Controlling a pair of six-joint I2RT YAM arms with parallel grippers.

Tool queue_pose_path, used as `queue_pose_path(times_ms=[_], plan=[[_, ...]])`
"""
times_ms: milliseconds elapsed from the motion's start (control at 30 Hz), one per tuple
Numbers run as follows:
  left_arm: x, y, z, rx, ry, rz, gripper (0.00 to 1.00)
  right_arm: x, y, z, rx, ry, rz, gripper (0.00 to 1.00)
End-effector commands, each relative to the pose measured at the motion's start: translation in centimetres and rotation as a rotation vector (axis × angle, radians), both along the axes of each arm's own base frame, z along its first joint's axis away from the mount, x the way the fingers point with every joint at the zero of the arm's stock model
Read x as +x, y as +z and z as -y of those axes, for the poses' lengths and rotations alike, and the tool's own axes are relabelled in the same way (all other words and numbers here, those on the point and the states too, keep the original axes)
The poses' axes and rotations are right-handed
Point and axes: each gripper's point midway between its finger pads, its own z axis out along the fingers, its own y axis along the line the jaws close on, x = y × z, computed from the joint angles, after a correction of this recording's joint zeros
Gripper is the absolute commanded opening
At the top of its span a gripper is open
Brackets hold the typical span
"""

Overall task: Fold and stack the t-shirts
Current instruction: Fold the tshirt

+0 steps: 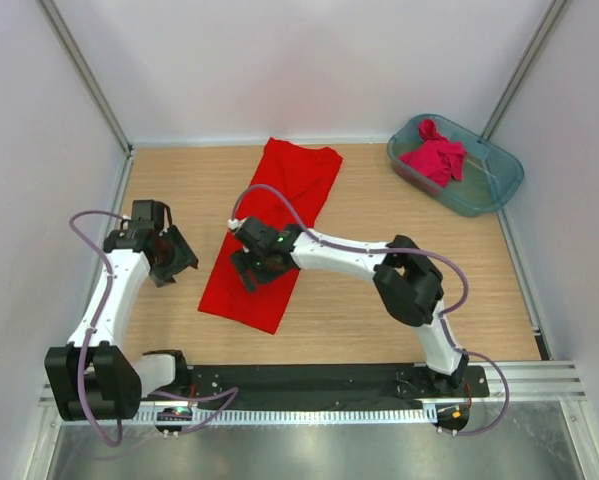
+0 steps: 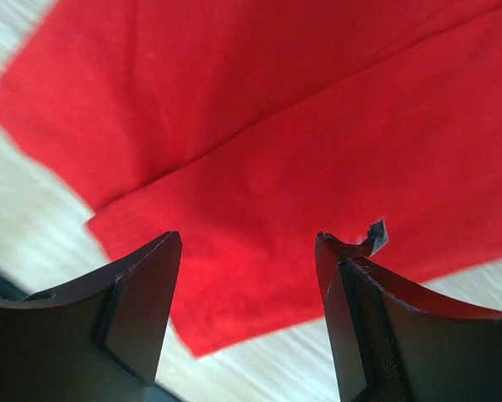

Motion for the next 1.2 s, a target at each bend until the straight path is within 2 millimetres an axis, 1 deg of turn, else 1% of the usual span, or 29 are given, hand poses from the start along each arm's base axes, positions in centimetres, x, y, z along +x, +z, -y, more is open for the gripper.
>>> queue_pose_path(times_ms=[0, 67, 133, 167, 200, 233, 300, 333, 400, 433, 467, 500, 533, 600, 633, 667, 700, 733, 767, 800, 833, 867, 900, 967, 1000, 1033, 1067, 1100, 1167], plan=[[-0.7, 0.3, -0.5, 0.020, 0.025, 0.001, 0.62, 0.2, -1.7, 0.7, -0.162, 0.056, 0.058, 0.72], [-1.1, 0.0, -0.5, 0.021, 0.014, -0.006, 0.61, -0.1, -2.4, 0.5, -0.189, 0.076, 0.069, 0.72], [-1.3, -0.1, -0.4, 0.019, 0.008, -0.006, 0.62, -0.3, -3.5, 1.1, -0.221, 0.084, 0.065, 0.72], [-1.3, -0.1, -0.4, 0.018, 0.007, -0.004, 0.62, -0.5, -4.4, 2.0, -0.253, 0.084, 0.064, 0.72], [-1.3, 0.0, -0.3, 0.018, 0.004, 0.000, 0.62, -0.6, -4.9, 2.4, -0.266, 0.087, 0.065, 0.72], [-1.4, -0.1, -0.4, 0.018, 0.004, -0.003, 0.62, -1.0, -5.9, 3.6, -0.299, 0.093, 0.055, 0.72], [-1.2, -0.2, -0.2, 0.011, 0.001, 0.005, 0.62, -1.2, -6.6, 4.8, -0.332, 0.089, 0.059, 0.72], [-1.2, -0.2, -0.1, 0.007, -0.005, 0.008, 0.62, -1.9, -7.3, 6.2, -0.361, 0.087, 0.045, 0.73], [-1.1, -0.4, 0.3, -0.015, -0.013, 0.007, 0.62, -2.4, -7.8, 7.7, -0.379, 0.067, 0.040, 0.73], [-0.7, -0.3, 0.8, -0.043, -0.025, 0.021, 0.62, -3.4, -9.0, 9.8, -0.420, 0.049, 0.011, 0.73], [-0.7, -0.4, 1.3, -0.067, -0.034, 0.020, 0.62, -3.5, -8.3, 10.5, -0.408, 0.032, 0.016, 0.73], [-0.7, -0.5, 1.6, -0.085, -0.043, 0.022, 0.62, -3.5, -8.5, 11.4, -0.409, 0.008, 0.014, 0.73], [-0.3, -0.6, 2.0, -0.105, -0.049, 0.032, 0.62, -4.4, -8.6, 13.3, -0.424, -0.007, 0.000, 0.73], [-0.4, -1.0, 3.0, -0.163, -0.071, 0.024, 0.61, -4.8, -8.4, 15.0, -0.434, -0.032, -0.003, 0.73], [-0.2, -1.2, 3.3, -0.175, -0.078, 0.024, 0.61, -5.5, -8.8, 16.7, -0.460, -0.039, -0.016, 0.73], [-0.3, -1.4, 3.6, -0.187, -0.083, 0.021, 0.61, -5.6, -8.0, 17.2, -0.443, -0.053, -0.006, 0.73], [-0.4, -1.7, 4.0, -0.204, -0.089, 0.014, 0.61, -5.5, -7.8, 18.1, -0.445, -0.073, -0.005, 0.74], [-0.4, -1.8, 4.2, -0.209, -0.091, 0.014, 0.60, -6.1, -8.0, 19.3, -0.460, -0.080, -0.020, 0.74], [-0.3, -1.8, 4.4, -0.214, -0.097, 0.019, 0.60, -6.1, -7.8, 19.7, -0.451, -0.092, -0.025, 0.74], [-0.2, -1.8, 4.5, -0.220, -0.097, 0.021, 0.60, -5.9, -6.7, 19.8, -0.412, -0.106, -0.012, 0.75], [-0.2, -1.8, 5.3, -0.228, -0.124, 0.021, 0.60, -5.7, -6.4, 20.4, -0.397, -0.124, -0.020, 0.75], [-0.1, -1.8, 5.6, -0.233, -0.132, 0.024, 0.60, -5.3, -5.6, 20.3, -0.366, -0.136, -0.010, 0.76], [0.0, -1.9, 5.8, -0.239, -0.134, 0.023, 0.60, -4.8, -4.4, 20.1, -0.323, -0.147, 0.009, 0.77], [0.1, -2.1, 6.7, -0.248, -0.160, 0.016, 0.60, -3.1, -2.4, 19.8, -0.256, -0.189, 0.017, 0.79], [0.2, -2.3, 6.9, -0.252, -0.164, 0.009, 0.60, -2.0, -0.8, 19.2, -0.212, -0.204, 0.037, 0.79], [0.1, -2.3, 7.5, -0.261, -0.182, 0.005, 0.60, -1.2, -0.2, 19.8, -0.197, -0.237, 0.016, 0.80], [0.1, -2.4, 8.0, -0.270, -0.198, 0.000, 0.60, -0.7, 0.4, 19.8, -0.186, -0.246, 0.013, 0.80], [-0.1, -2.9, 8.5, -0.276, -0.209, -0.023, 0.60, 0.1, 1.7, 19.4, -0.155, -0.256, 0.021, 0.80], [-0.7, -3.1, 10.3, -0.287, -0.271, -0.048, 0.60, 0.5, 2.4, 20.1, -0.142, -0.281, -0.003, 0.80]])
